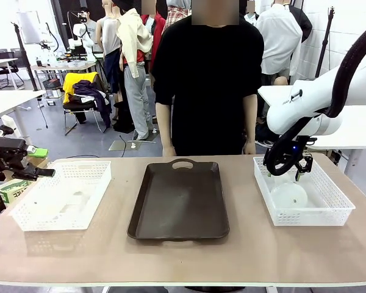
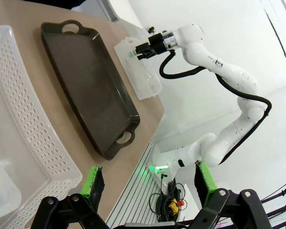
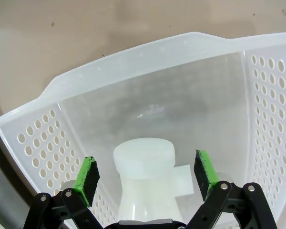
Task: Prepare the laboratory tools.
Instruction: Pick up the Big flask that the person points to.
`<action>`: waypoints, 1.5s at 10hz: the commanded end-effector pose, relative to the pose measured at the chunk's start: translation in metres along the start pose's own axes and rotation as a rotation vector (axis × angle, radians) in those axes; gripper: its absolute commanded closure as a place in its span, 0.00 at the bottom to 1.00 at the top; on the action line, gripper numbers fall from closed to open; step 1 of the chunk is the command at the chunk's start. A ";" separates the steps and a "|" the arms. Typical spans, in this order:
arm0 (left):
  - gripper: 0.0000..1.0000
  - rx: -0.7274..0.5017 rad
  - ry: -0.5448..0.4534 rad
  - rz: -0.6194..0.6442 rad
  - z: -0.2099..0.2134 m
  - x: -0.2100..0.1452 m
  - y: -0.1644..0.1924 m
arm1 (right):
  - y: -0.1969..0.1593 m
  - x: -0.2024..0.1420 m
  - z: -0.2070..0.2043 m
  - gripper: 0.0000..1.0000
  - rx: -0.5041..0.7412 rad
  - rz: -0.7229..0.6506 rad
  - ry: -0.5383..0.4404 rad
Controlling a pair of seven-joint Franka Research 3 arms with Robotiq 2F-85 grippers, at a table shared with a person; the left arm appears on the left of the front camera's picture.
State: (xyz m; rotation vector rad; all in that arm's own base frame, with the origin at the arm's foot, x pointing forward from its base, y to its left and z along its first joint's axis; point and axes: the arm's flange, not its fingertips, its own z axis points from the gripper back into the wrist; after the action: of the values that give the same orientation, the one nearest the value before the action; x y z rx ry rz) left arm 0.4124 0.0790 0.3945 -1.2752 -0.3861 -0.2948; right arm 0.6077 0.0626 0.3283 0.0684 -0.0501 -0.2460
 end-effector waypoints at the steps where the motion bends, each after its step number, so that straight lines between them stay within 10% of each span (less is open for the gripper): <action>1: 0.00 -0.009 -0.010 -0.004 0.001 0.001 -0.002 | 0.000 0.000 0.000 0.00 0.000 0.000 0.000; 12: 0.00 -0.009 -0.010 -0.004 0.001 0.001 -0.002 | 0.012 -0.027 -0.004 0.00 -0.104 0.019 -0.023; 15: 0.00 -0.009 -0.010 -0.004 0.001 0.001 -0.002 | 0.013 -0.023 -0.006 0.49 -0.092 0.023 -0.012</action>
State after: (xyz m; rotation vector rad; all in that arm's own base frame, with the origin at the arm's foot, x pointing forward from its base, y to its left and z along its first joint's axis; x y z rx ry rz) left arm 0.4124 0.0790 0.3945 -1.2752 -0.3861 -0.2948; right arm 0.5902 0.0815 0.3250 -0.0384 -0.0587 -0.2185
